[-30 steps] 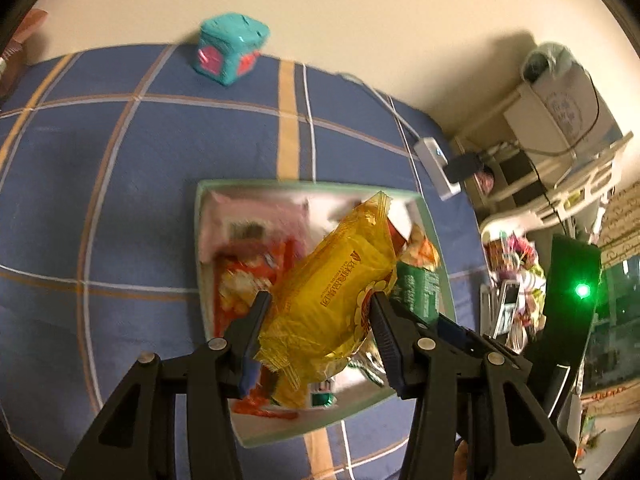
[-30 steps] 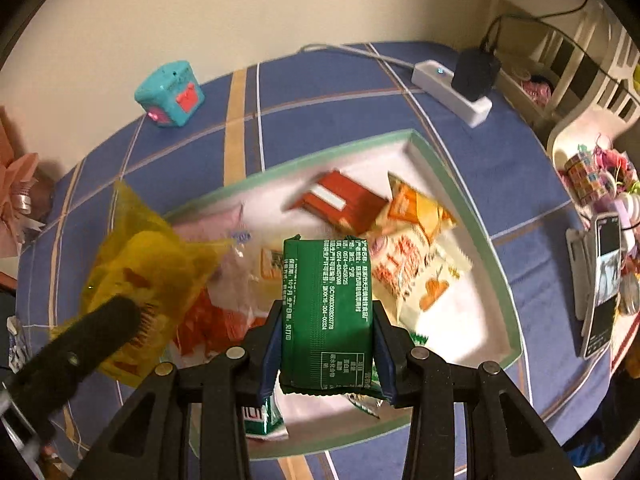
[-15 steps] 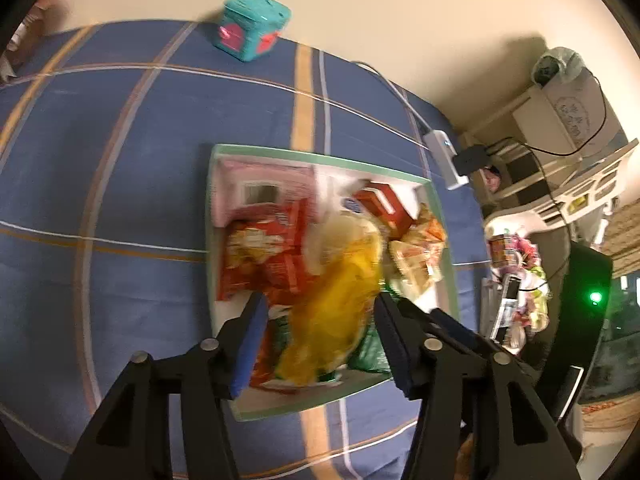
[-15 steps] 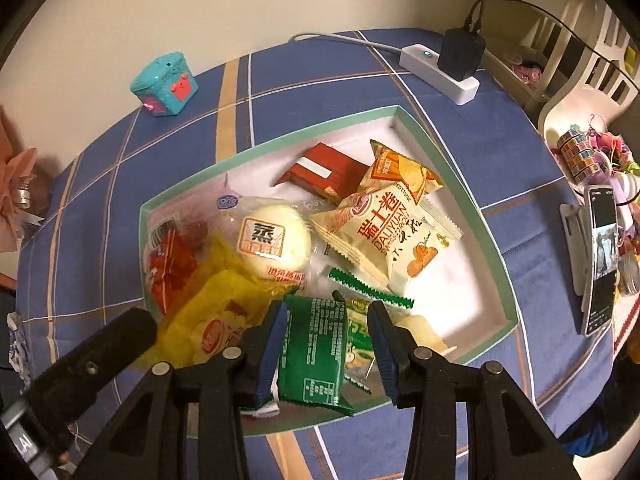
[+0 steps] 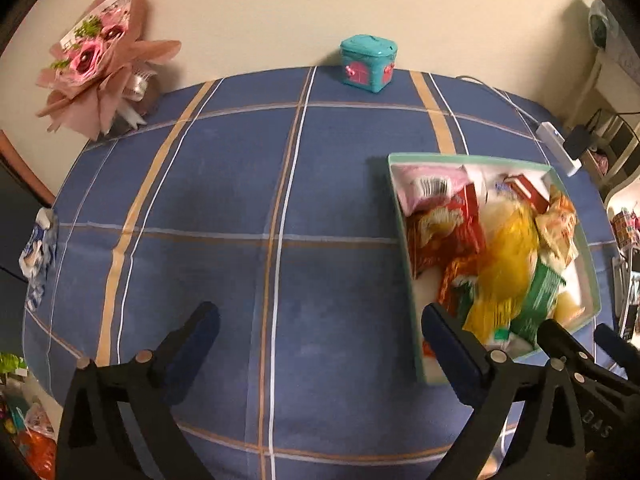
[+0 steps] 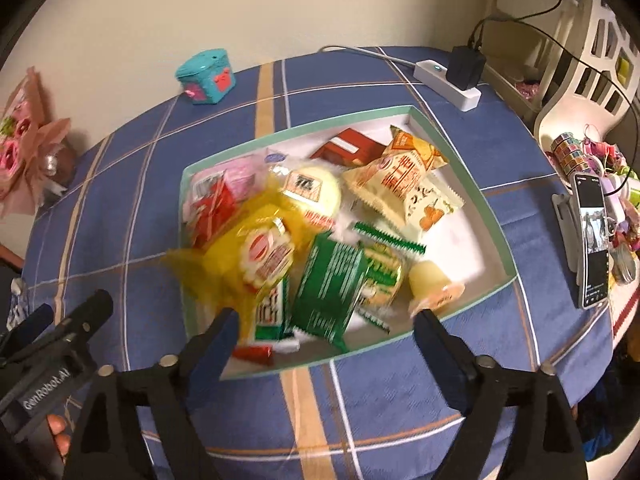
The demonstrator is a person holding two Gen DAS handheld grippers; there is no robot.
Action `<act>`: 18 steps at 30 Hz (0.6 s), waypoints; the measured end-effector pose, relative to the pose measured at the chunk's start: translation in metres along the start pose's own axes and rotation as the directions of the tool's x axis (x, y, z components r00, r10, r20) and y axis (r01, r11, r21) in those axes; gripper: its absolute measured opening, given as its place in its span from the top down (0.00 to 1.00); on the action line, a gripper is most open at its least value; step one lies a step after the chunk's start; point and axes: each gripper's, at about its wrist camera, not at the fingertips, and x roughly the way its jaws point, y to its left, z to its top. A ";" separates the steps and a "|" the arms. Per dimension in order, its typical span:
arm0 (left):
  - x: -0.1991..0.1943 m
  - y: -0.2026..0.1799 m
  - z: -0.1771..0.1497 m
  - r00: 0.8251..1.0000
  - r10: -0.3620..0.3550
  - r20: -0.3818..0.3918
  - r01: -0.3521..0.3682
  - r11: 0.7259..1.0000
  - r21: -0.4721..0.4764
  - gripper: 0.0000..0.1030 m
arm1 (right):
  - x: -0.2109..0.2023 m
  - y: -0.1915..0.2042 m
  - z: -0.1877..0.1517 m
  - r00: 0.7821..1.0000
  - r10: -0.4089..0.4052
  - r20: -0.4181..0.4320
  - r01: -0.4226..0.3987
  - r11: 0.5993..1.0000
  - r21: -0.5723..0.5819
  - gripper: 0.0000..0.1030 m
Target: Organize snacks
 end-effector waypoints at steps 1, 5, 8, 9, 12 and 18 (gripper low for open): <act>-0.001 0.003 -0.004 1.000 0.001 -0.003 -0.001 1.000 -0.002 0.02 | -0.002 0.002 -0.004 1.000 0.002 0.006 -0.002 1.000 -0.006 0.02; -0.005 0.009 -0.020 0.999 0.037 -0.004 -0.038 0.999 -0.018 0.02 | -0.011 0.007 -0.019 1.000 0.009 0.026 -0.008 1.000 -0.026 0.00; -0.008 0.011 -0.028 0.999 0.054 0.006 -0.054 0.998 -0.015 0.02 | -0.013 0.008 -0.032 1.000 0.016 0.025 -0.015 0.999 -0.034 0.00; -0.010 0.012 -0.031 0.998 0.067 0.010 -0.067 0.998 -0.011 0.02 | -0.013 0.008 -0.034 1.000 0.021 0.023 -0.020 0.999 -0.036 0.00; -0.013 0.010 -0.038 0.996 0.086 0.015 -0.086 0.996 0.003 0.02 | -0.014 0.010 -0.042 0.999 0.027 0.021 -0.026 0.998 -0.049 0.00; -0.015 0.012 -0.050 0.992 0.123 0.002 -0.123 0.992 0.013 0.02 | -0.016 0.010 -0.050 0.999 0.022 0.026 -0.021 0.998 -0.054 0.00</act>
